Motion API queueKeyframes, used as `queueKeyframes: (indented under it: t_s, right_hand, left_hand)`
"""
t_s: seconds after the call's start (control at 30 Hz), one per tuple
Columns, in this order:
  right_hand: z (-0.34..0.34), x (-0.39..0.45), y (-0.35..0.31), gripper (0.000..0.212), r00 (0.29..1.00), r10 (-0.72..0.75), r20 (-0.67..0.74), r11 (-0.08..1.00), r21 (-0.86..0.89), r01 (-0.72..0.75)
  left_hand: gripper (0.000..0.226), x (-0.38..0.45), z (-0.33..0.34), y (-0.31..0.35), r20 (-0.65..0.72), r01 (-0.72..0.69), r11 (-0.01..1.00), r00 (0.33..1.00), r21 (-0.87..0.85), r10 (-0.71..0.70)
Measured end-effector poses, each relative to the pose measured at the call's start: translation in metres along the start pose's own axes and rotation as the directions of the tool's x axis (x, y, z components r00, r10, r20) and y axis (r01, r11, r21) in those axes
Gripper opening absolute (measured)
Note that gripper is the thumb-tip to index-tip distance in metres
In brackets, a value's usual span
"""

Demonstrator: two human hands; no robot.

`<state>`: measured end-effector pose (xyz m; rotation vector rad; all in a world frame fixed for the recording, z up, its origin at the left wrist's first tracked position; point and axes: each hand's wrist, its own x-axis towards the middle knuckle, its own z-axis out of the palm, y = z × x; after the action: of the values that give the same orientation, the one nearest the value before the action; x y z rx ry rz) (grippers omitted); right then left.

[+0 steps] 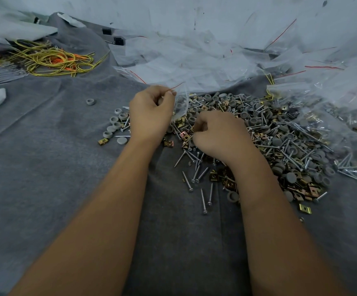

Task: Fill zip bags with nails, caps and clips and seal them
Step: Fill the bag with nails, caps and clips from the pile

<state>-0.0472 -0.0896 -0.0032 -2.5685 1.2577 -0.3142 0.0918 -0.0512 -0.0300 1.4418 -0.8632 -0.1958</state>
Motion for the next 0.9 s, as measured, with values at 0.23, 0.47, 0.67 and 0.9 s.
queueKeyframes:
  t_s: [0.23, 0.47, 0.67, 0.9]
  right_hand:
    - [0.001, 0.001, 0.002, 0.016, 0.999, -0.034, -0.043, 0.999, 0.03, 0.035]
    - [0.008, 0.006, 0.005, 0.008, 0.983, -0.006, -0.183, 0.989, 0.143, 0.032]
    - [0.01, 0.009, 0.008, 0.009, 0.963, 0.046, -0.267, 0.973, 0.231, 0.017]
    - [0.007, 0.009, 0.007, 0.012, 0.883, 0.09, -0.461, 0.908, 0.402, 0.117]
  left_hand:
    - [0.017, 0.001, 0.0, 0.0, 0.005, -0.013, 1.0, 1.0, 0.014, 0.012]
    - [0.017, 0.0, 0.001, 0.0, 0.002, -0.012, 1.0, 1.0, 0.009, 0.012]
    - [0.017, 0.001, 0.001, -0.001, 0.007, -0.015, 1.0, 1.0, 0.012, 0.015]
    - [0.02, 0.0, 0.001, -0.002, 0.037, -0.036, 0.998, 0.999, 0.047, 0.034]
